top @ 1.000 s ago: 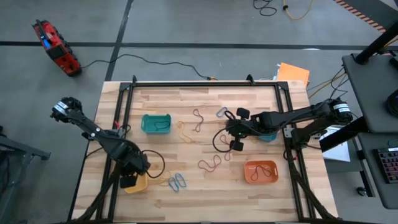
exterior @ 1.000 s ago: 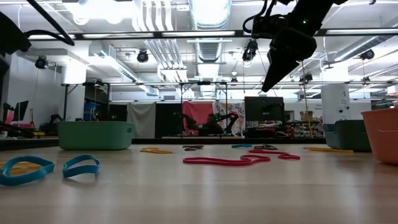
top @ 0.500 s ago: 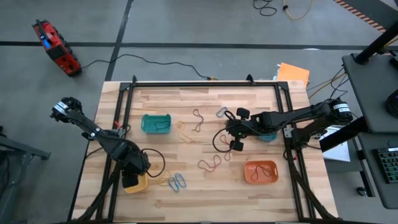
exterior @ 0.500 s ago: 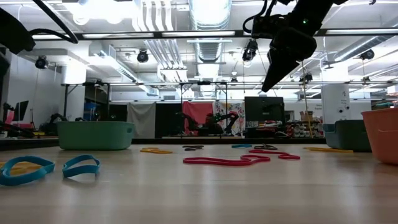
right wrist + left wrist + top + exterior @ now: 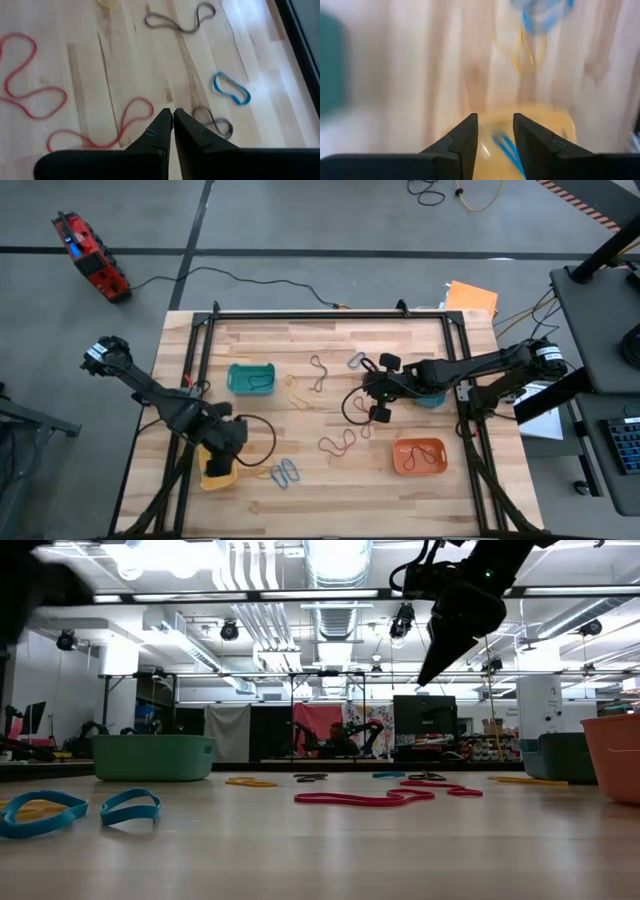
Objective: Sort rubber bands into baskets
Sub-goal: Put the yellow rubber band into the blue bin
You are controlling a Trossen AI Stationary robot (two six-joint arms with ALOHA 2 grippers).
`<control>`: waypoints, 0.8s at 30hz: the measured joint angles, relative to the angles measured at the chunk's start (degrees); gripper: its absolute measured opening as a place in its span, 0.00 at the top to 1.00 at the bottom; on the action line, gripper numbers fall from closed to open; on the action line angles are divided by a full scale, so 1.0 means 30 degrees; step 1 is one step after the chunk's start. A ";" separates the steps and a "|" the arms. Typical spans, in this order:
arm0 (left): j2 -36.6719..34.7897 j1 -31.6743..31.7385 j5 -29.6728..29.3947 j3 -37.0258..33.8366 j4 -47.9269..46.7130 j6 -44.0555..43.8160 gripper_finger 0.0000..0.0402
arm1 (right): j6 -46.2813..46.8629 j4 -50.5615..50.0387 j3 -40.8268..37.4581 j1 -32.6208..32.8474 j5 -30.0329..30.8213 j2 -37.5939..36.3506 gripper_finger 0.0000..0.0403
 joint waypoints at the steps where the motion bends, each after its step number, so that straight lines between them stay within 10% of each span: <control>1: -0.0006 0.0092 -0.0548 0.0375 0.0152 0.0833 0.74 | -0.0137 0.0262 0.0000 0.0000 -0.0004 0.0000 0.97; 24: -0.1203 0.9386 -0.0736 -0.1391 0.7517 1.8528 0.91 | 0.0749 0.2622 0.0000 -0.1177 -0.0007 0.0000 0.97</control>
